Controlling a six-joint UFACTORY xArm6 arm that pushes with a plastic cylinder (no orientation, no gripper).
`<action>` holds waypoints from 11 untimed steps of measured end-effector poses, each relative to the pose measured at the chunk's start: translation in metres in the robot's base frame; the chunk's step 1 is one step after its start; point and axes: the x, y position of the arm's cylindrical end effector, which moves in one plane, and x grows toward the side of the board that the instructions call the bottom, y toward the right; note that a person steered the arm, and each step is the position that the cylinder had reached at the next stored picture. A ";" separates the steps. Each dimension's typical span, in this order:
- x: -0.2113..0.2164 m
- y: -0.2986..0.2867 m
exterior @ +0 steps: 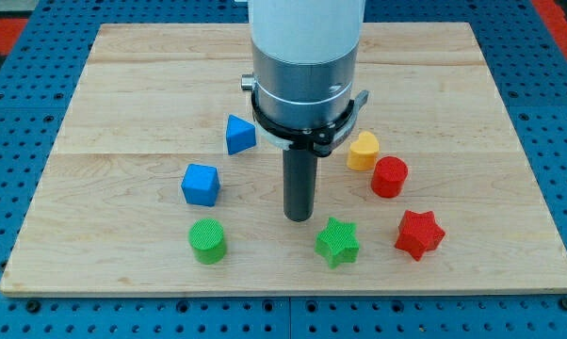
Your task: Move the green star to the bottom center of the board
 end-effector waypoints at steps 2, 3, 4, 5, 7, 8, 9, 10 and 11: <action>0.000 0.002; 0.000 0.008; 0.000 0.019; 0.000 0.019; -0.001 0.040; 0.015 0.057; 0.033 0.059; 0.053 0.039; 0.054 0.044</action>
